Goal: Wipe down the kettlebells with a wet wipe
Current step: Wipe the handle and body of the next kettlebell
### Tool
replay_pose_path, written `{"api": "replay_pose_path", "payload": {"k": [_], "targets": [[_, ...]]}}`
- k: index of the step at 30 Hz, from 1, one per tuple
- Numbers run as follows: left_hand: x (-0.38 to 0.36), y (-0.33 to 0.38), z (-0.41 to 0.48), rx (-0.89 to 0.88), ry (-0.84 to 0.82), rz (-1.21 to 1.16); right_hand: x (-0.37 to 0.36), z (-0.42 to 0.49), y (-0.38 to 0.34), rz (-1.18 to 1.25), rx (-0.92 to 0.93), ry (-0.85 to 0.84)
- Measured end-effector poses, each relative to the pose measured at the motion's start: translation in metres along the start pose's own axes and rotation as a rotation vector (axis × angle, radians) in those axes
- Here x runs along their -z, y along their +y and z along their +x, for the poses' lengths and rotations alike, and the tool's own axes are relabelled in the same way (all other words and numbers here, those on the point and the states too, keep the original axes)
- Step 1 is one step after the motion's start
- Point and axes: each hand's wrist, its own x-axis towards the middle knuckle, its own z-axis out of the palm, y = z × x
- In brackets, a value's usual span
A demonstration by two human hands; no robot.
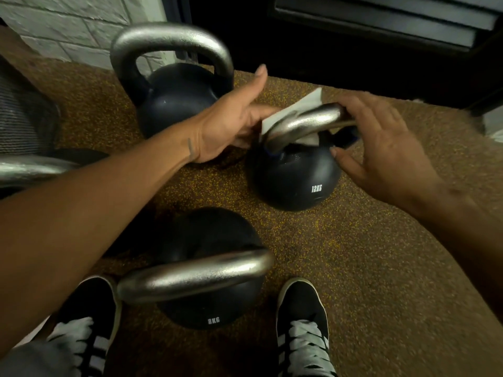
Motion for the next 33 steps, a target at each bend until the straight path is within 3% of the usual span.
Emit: {"api": "replay_pose_path", "payload": {"k": [8, 15, 23, 26, 30, 33], "targets": [[-0.038, -0.014, -0.025, -0.115, 0.029, 0.033, -0.013, -0.002, -0.008, 0.004, -0.038, 0.066], [-0.008, -0.014, 0.015, 0.04, 0.054, -0.082, -0.024, -0.005, -0.007, -0.002, -0.036, 0.097], [-0.004, 0.017, 0.02, 0.029, -0.056, 0.184, -0.024, -0.004, -0.006, 0.008, -0.031, 0.099], [-0.008, 0.018, 0.004, 0.078, 0.0, 0.125, -0.025, -0.004, -0.005, 0.003, -0.02, 0.098], [-0.031, 0.014, -0.033, 0.023, 0.197, 0.033, -0.027, -0.004, -0.004, 0.001, -0.015, 0.119], [-0.054, 0.022, -0.045, 0.093, 0.311, -0.149, -0.028, -0.004, -0.007, 0.007, -0.033, 0.126]]}}
